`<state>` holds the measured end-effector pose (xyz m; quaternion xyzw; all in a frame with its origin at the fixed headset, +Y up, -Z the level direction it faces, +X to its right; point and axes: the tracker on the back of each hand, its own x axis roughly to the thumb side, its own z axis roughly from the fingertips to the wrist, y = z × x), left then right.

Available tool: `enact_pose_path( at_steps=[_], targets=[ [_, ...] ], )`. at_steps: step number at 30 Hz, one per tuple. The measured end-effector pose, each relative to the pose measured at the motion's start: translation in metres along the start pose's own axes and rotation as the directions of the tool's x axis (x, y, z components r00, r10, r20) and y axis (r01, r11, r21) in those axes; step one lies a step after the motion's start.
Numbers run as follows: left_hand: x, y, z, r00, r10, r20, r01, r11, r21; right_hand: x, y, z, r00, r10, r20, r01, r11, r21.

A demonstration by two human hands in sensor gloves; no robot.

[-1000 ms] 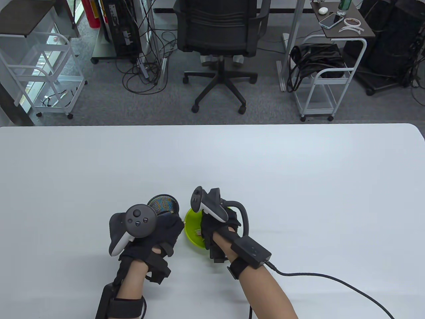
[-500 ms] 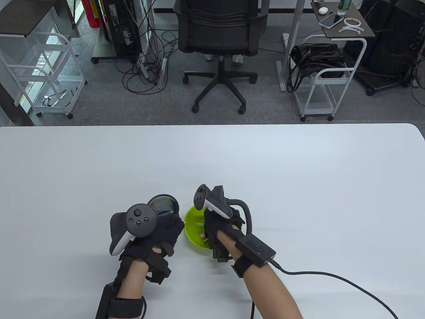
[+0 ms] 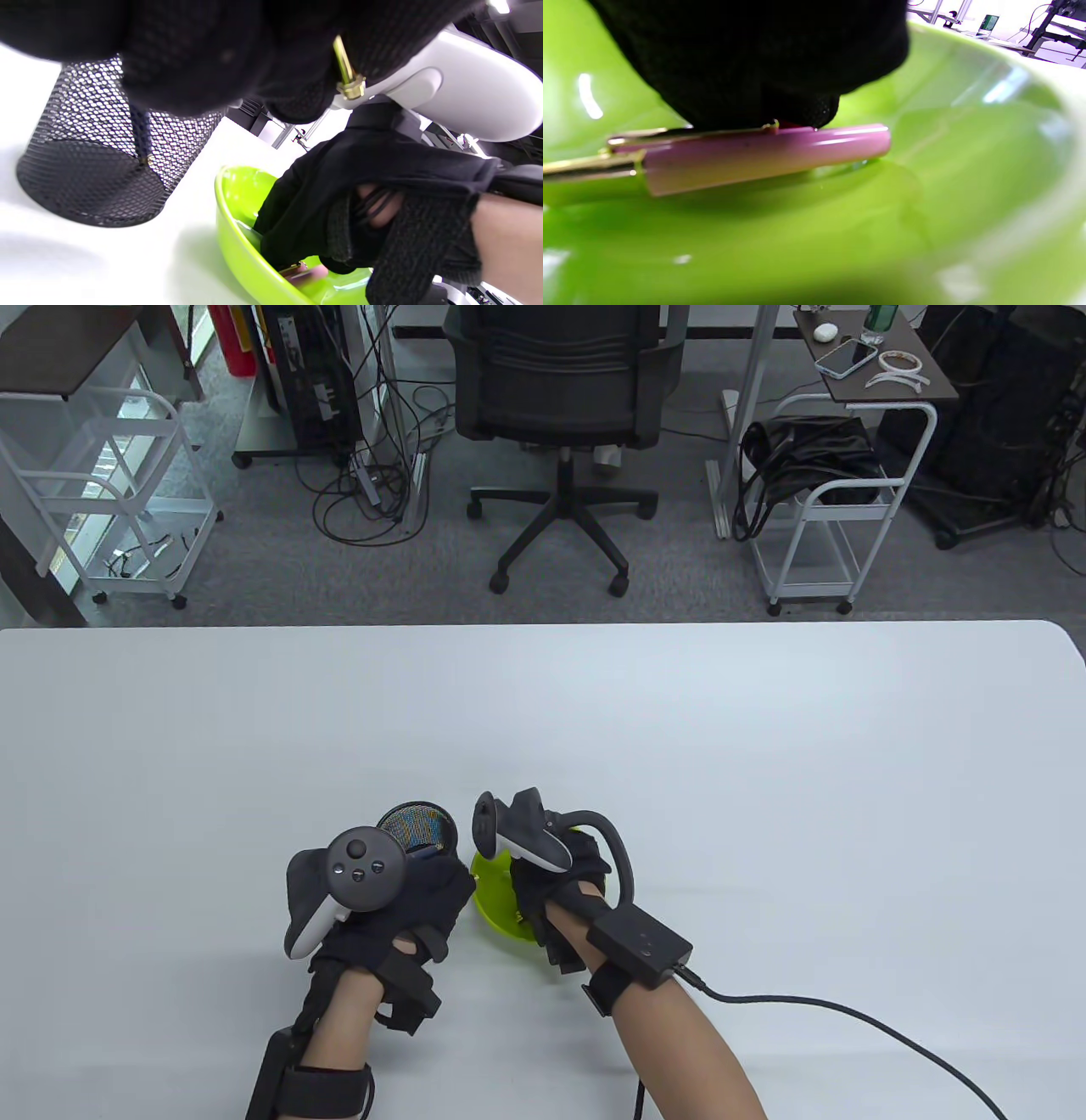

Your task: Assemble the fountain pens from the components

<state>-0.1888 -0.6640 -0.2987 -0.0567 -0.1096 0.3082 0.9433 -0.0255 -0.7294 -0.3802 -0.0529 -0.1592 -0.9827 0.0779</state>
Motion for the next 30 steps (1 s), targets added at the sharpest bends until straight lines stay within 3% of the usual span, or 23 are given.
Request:
enact_pose_path(
  at_steps=[9, 20, 30],
  targets=[
    [0.001, 0.001, 0.0, 1.0, 0.002, -0.006, -0.002, 1.0, 0.011, -0.001, 0.0, -0.003, 0.999, 0.01, -0.034, -0.008, 0.998, 0.055],
    [-0.005, -0.004, -0.002, 0.999, 0.004, -0.034, -0.004, 1.0, -0.017, -0.016, -0.002, -0.002, 0.974, -0.223, -0.047, 0.224, 0.975, -0.005],
    [-0.007, -0.003, -0.002, 0.999, -0.005, -0.044, 0.004, 1.0, -0.018, -0.043, -0.017, 0.009, 0.898, -0.439, 0.003, 0.437, 0.893, -0.105]
  ],
)
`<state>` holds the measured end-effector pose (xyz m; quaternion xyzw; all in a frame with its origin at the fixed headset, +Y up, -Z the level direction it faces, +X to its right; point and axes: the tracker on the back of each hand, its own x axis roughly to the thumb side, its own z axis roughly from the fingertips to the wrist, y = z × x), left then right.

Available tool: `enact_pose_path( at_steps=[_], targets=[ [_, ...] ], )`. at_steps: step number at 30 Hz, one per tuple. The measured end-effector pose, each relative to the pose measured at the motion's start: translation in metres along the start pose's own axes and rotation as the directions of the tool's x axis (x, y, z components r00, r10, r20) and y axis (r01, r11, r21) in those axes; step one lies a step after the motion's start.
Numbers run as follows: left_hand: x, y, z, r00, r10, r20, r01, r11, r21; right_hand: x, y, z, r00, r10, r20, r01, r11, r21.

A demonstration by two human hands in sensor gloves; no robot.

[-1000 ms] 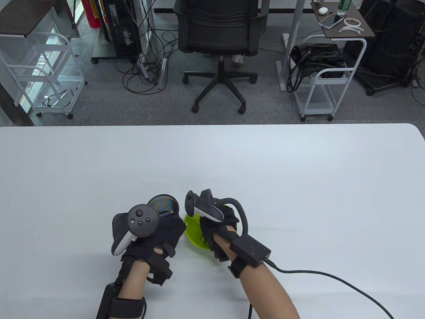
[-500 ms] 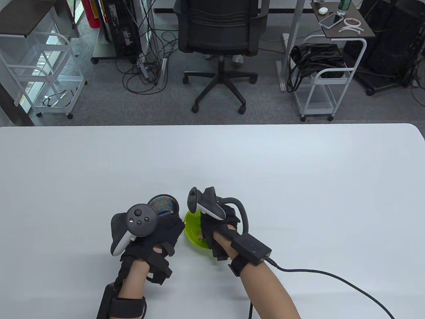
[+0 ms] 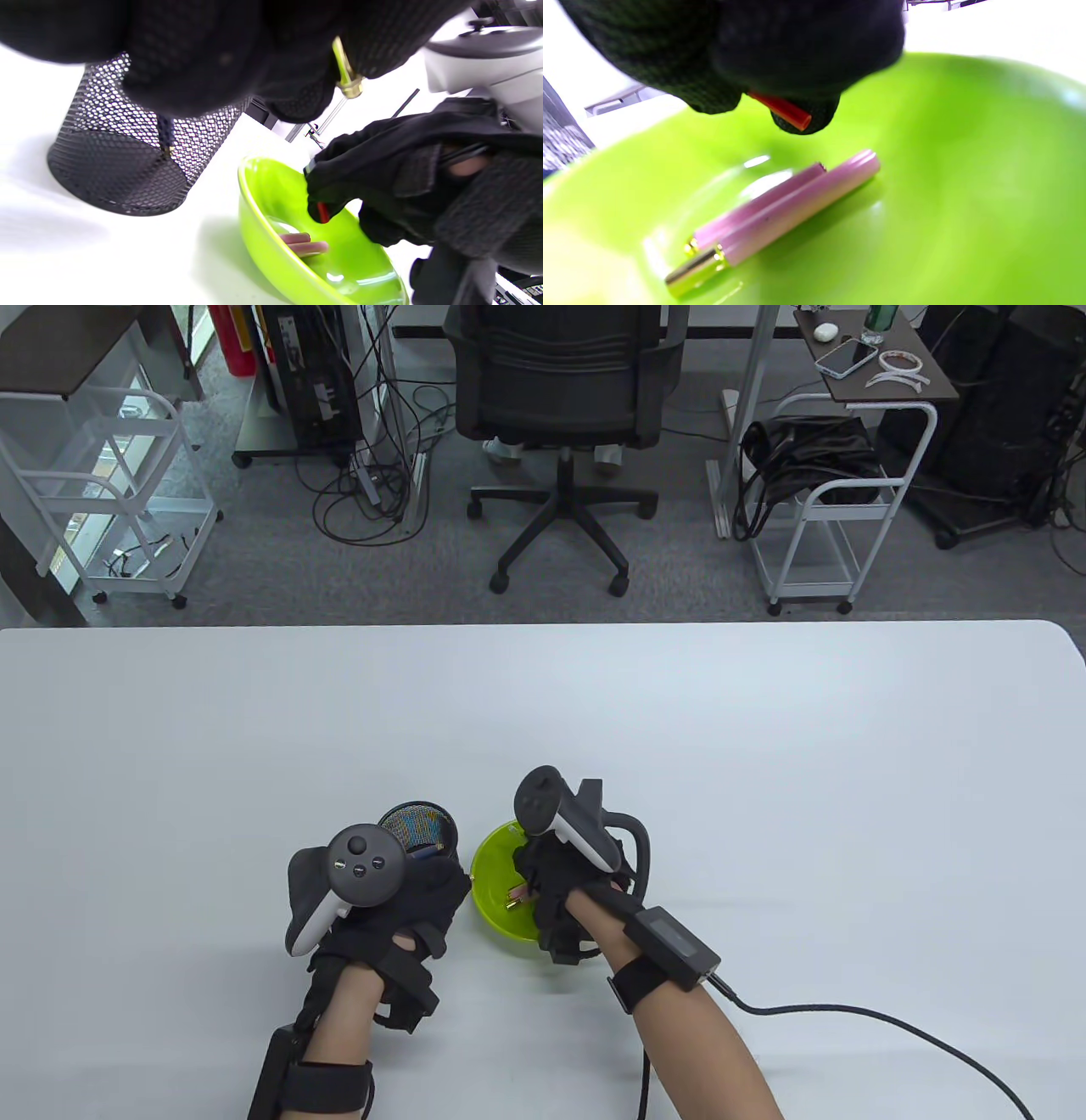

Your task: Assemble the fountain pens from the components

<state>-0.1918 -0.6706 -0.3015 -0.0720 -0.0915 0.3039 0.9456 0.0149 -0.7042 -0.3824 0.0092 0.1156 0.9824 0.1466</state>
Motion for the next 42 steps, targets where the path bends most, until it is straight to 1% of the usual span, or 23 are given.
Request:
enact_pose_path(
  at_steps=[1, 3, 6, 9, 10, 12, 14, 16, 18, 21, 23, 25, 26, 28, 30, 33, 35, 38, 42],
  targets=[
    [0.0, 0.001, 0.0, 1.0, 0.002, 0.008, -0.002, 1.0, 0.018, -0.001, -0.003, 0.002, 1.0, -0.008, 0.011, 0.008, 1.0, -0.003],
    [0.0, 0.005, 0.002, 0.999, 0.025, 0.022, -0.027, 0.995, 0.097, -0.006, -0.011, 0.013, 0.999, -0.013, 0.049, 0.014, 1.0, -0.021],
    [-0.001, 0.01, 0.004, 0.999, 0.04, 0.034, -0.045, 0.99, 0.136, -0.014, -0.02, 0.028, 0.995, -0.019, 0.094, 0.025, 0.998, -0.055],
    [-0.001, 0.01, 0.005, 0.998, 0.047, 0.03, -0.051, 0.989, 0.137, -0.024, -0.026, 0.044, 0.989, -0.018, 0.145, 0.024, 0.999, -0.033],
    [0.0, 0.009, 0.005, 0.998, 0.063, 0.024, -0.066, 0.988, 0.142, -0.028, -0.027, 0.051, 0.989, 0.002, 0.149, 0.003, 0.999, -0.033],
    [0.0, 0.007, 0.003, 0.996, 0.083, 0.031, -0.086, 0.987, 0.135, -0.036, -0.027, 0.058, 0.986, 0.029, 0.164, -0.021, 0.999, -0.048],
    [0.0, 0.005, 0.003, 0.995, 0.092, 0.033, -0.096, 0.986, 0.133, -0.044, -0.027, 0.063, 0.985, 0.015, 0.17, -0.009, 0.999, -0.038],
    [0.0, 0.002, 0.002, 0.995, 0.1, 0.025, -0.102, 0.988, 0.117, -0.052, -0.027, 0.066, 0.983, -0.043, 0.179, 0.047, 0.999, -0.02],
    [0.0, -0.002, 0.001, 0.99, 0.138, 0.017, -0.139, 0.984, 0.108, -0.059, -0.027, 0.07, 0.976, -0.114, 0.187, 0.119, 0.993, -0.017],
    [0.0, -0.01, -0.001, 0.976, 0.215, 0.015, -0.216, 0.975, 0.055, -0.066, -0.029, 0.075, 0.941, -0.235, 0.242, 0.24, 0.971, 0.007],
    [0.0, -0.016, -0.004, 0.965, 0.262, 0.019, -0.262, 0.965, 0.009, -0.069, -0.031, 0.078, 0.895, -0.326, 0.303, 0.341, 0.94, 0.006],
    [0.002, -0.023, -0.007, 0.955, 0.292, 0.059, -0.29, 0.956, -0.032, -0.071, -0.033, 0.08, 0.829, -0.423, 0.365, 0.437, 0.898, 0.048],
    [0.004, -0.025, -0.009, 0.95, 0.299, 0.09, -0.297, 0.954, -0.033, -0.072, -0.035, 0.082, 0.795, -0.466, 0.388, 0.489, 0.871, 0.046],
    [0.007, -0.029, -0.012, 0.943, 0.31, 0.122, -0.306, 0.951, -0.044, -0.074, -0.039, 0.085, 0.766, -0.501, 0.402, 0.542, 0.84, 0.015],
    [0.008, -0.032, -0.013, 0.941, 0.317, 0.118, -0.313, 0.948, -0.054, -0.075, -0.041, 0.087, 0.753, -0.518, 0.405, 0.57, 0.822, -0.008],
    [0.01, -0.037, -0.014, 0.941, 0.319, 0.113, -0.312, 0.947, -0.076, -0.076, -0.039, 0.088, 0.753, -0.528, 0.392, 0.581, 0.813, -0.021],
    [0.011, -0.039, -0.015, 0.938, 0.328, 0.11, -0.319, 0.944, -0.089, -0.075, -0.036, 0.086, 0.759, -0.523, 0.386, 0.57, 0.822, -0.008],
    [0.013, -0.041, -0.015, 0.937, 0.329, 0.115, -0.32, 0.943, -0.095, -0.073, -0.034, 0.086, 0.771, -0.505, 0.389, 0.554, 0.832, -0.019],
    [0.015, -0.044, -0.016, 0.932, 0.343, 0.114, -0.331, 0.937, -0.109, -0.072, -0.034, 0.087, 0.762, -0.511, 0.398, 0.565, 0.825, -0.024]
  ],
)
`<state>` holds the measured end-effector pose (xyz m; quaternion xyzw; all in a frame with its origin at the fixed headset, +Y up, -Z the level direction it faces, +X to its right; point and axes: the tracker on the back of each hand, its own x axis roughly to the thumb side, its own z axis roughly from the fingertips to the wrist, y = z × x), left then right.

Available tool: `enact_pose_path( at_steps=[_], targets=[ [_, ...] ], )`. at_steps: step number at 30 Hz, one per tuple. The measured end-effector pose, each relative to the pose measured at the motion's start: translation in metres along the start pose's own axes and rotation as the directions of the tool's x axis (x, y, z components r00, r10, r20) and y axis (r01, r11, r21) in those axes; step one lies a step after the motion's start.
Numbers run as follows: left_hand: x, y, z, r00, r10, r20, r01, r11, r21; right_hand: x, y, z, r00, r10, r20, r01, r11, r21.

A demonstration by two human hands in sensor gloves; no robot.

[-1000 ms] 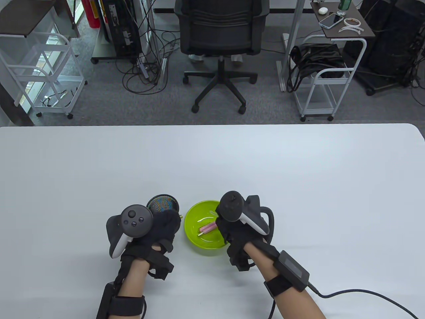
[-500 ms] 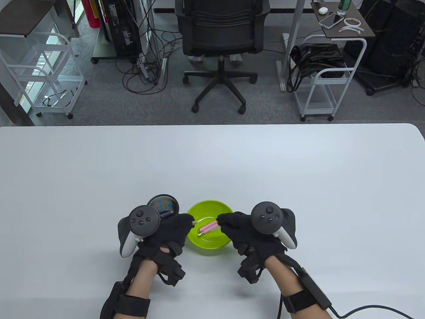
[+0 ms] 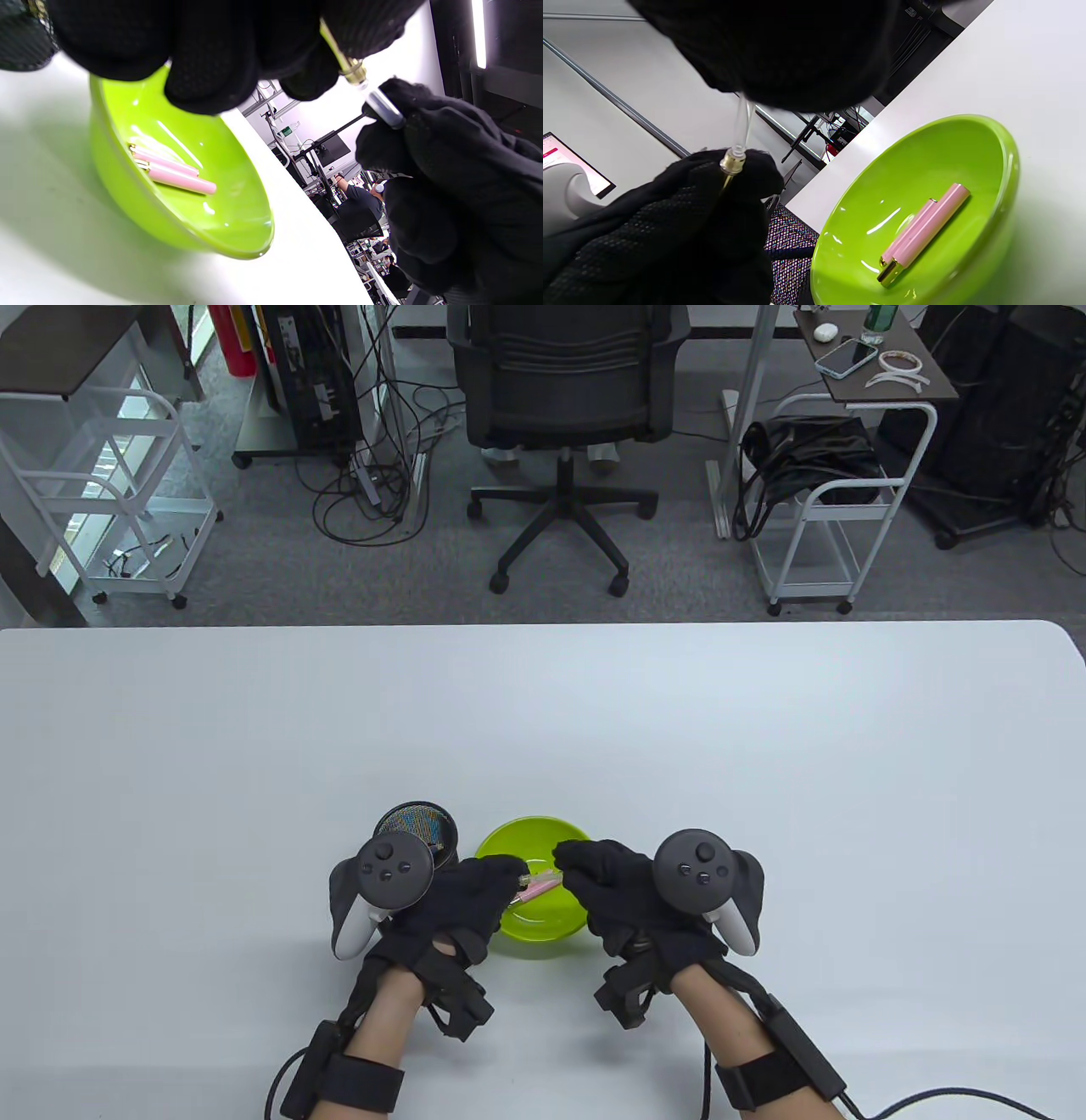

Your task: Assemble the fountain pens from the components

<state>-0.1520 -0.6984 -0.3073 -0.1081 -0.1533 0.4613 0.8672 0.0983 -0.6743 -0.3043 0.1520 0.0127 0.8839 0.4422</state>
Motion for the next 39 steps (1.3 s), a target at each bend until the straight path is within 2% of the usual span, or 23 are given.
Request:
enact_pose_path(
  at_steps=[4, 11, 17, 27, 30, 39],
  targets=[
    [0.0, -0.001, 0.0, 1.0, 0.001, 0.01, -0.001, 1.0, -0.01, 0.001, 0.001, 0.001, 1.0, 0.011, 0.004, -0.011, 1.0, 0.006],
    [-0.002, 0.001, 0.0, 0.998, 0.036, 0.048, -0.034, 0.999, -0.04, -0.001, 0.005, -0.001, 1.0, -0.031, 0.003, 0.03, 0.996, 0.089],
    [-0.005, 0.002, 0.0, 0.995, 0.08, 0.06, -0.076, 0.995, -0.068, 0.001, 0.008, -0.001, 1.0, -0.014, 0.016, 0.012, 0.993, 0.118],
    [-0.007, -0.002, 0.0, 0.99, 0.132, 0.042, -0.129, 0.989, -0.072, 0.003, 0.011, -0.001, 1.0, -0.004, 0.01, 0.003, 0.989, 0.145],
    [-0.007, -0.002, 0.0, 0.984, 0.172, 0.046, -0.168, 0.983, -0.08, 0.005, 0.012, -0.001, 0.999, -0.04, -0.003, 0.04, 0.988, 0.152],
    [-0.005, -0.002, 0.001, 0.984, 0.168, 0.059, -0.165, 0.984, -0.06, 0.009, 0.014, -0.001, 1.0, -0.029, -0.004, 0.03, 0.987, 0.156]
  ],
)
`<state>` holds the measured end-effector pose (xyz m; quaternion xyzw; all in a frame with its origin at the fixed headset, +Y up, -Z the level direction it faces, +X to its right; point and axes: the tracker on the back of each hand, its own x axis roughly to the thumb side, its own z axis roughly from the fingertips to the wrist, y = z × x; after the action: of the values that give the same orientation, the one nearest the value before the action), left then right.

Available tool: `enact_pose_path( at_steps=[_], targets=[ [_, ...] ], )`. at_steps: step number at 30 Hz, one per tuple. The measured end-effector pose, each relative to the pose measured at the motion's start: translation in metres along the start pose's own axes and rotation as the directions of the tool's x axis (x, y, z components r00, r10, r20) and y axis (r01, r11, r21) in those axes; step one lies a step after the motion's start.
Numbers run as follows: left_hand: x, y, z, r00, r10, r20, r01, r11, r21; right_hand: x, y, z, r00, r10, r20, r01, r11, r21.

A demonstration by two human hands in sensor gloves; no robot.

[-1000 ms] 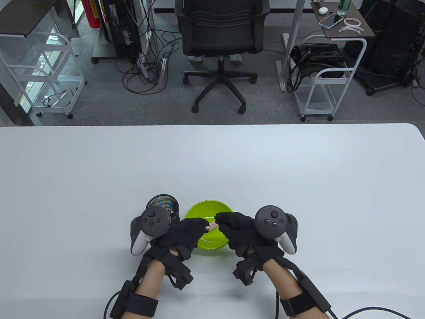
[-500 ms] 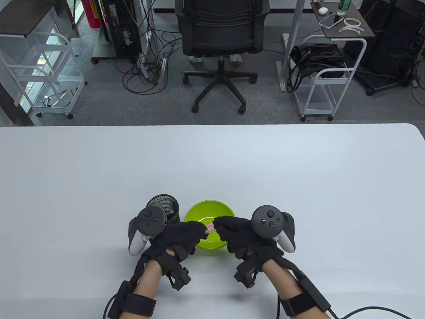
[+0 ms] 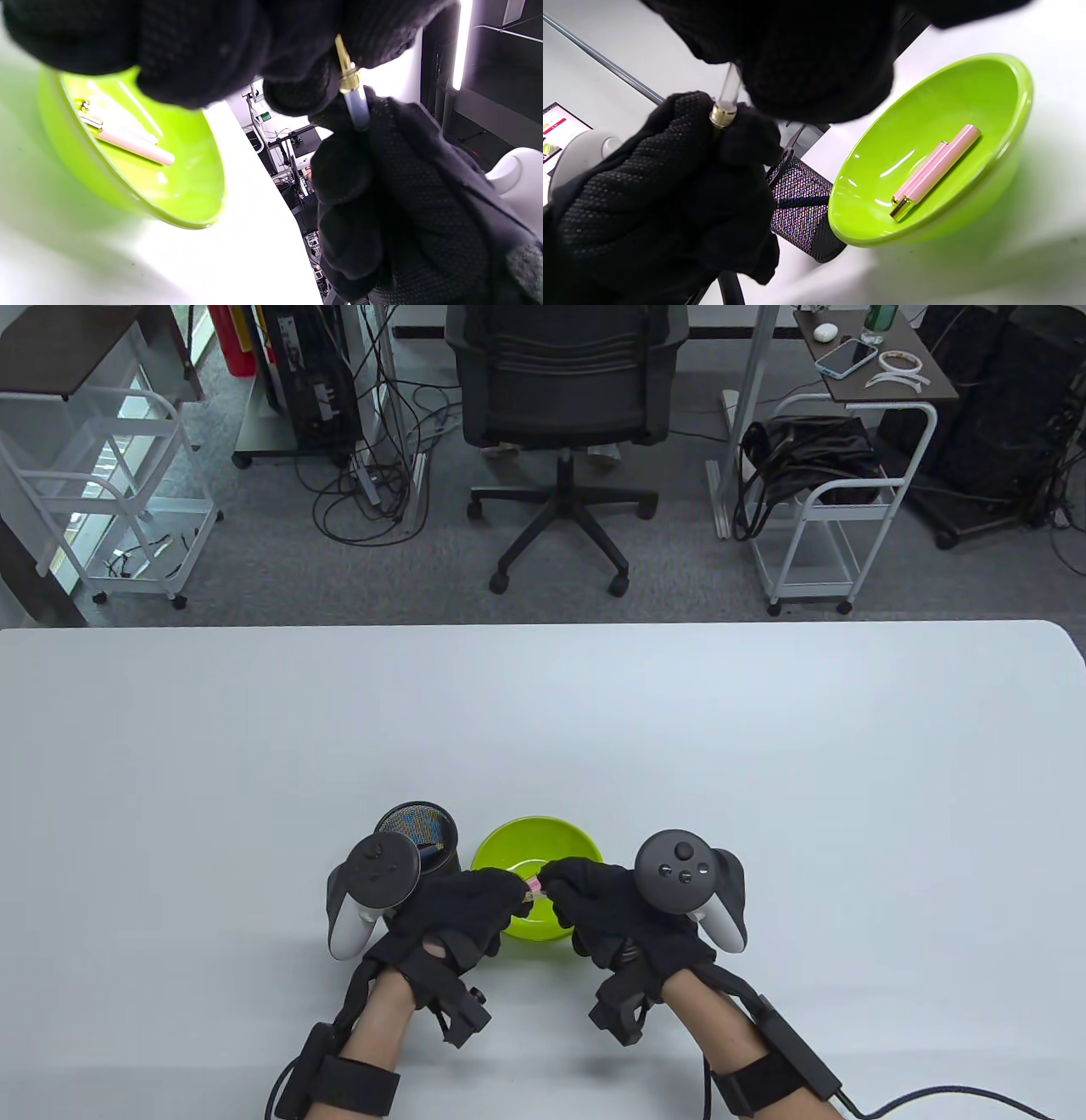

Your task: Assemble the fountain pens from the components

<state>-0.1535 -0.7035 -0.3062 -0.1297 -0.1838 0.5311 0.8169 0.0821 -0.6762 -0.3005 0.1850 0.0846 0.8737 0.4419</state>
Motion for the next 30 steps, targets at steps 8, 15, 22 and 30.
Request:
enact_pose_path(
  at_steps=[8, 15, 22, 30],
  targets=[
    [0.001, 0.004, 0.001, 0.991, -0.135, -0.018, 0.135, 0.991, 0.021, 0.001, 0.0, -0.001, 0.989, 0.14, -0.054, -0.141, 0.99, -0.009],
    [0.005, 0.018, 0.006, 0.957, -0.281, -0.066, 0.286, 0.953, 0.102, -0.001, -0.003, 0.0, 0.932, 0.334, -0.143, -0.346, 0.935, -0.075],
    [0.016, 0.035, 0.018, 0.932, -0.341, -0.126, 0.361, 0.904, 0.229, 0.005, 0.016, -0.011, 0.822, 0.538, -0.185, -0.542, 0.84, 0.034],
    [0.02, 0.046, 0.028, 0.886, -0.395, -0.244, 0.455, 0.843, 0.286, 0.016, 0.04, -0.043, 0.7, 0.685, -0.2, -0.663, 0.728, 0.173]
  ],
)
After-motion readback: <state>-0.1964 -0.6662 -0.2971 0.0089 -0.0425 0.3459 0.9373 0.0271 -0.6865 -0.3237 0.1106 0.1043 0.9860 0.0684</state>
